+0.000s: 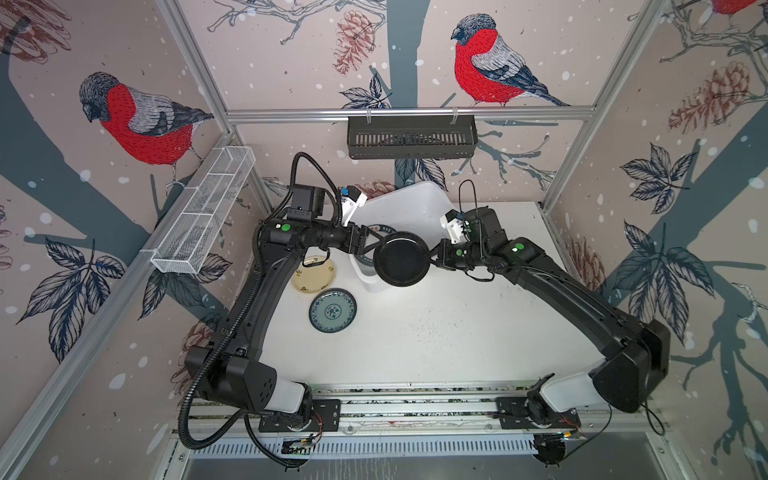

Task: Place the plates into the plastic bin on the countertop
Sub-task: 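Lift the black plate toward the bin while the left gripper reaches to meet it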

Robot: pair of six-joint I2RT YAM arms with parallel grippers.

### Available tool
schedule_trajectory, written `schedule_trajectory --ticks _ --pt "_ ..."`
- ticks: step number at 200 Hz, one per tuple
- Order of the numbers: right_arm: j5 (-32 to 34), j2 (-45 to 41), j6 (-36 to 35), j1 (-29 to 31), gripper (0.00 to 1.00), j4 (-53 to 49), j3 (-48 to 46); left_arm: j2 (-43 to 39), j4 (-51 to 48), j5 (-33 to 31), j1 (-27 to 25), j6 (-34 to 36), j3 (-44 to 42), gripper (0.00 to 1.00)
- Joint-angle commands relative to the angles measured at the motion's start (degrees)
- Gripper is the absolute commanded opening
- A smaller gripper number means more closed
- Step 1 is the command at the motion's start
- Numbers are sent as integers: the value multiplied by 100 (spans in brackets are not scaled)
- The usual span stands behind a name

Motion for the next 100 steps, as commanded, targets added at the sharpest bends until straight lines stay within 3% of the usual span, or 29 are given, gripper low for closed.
schedule_trajectory --ticks 1,24,100 --pt "-226 119 -156 -88 3 205 199 61 233 209 -14 -284 -85 71" --pt "-358 265 -190 -156 3 240 335 123 346 352 -14 -460 -137 65" --pt "-583 385 -241 -355 3 424 378 383 426 207 -7 -576 -62 60"
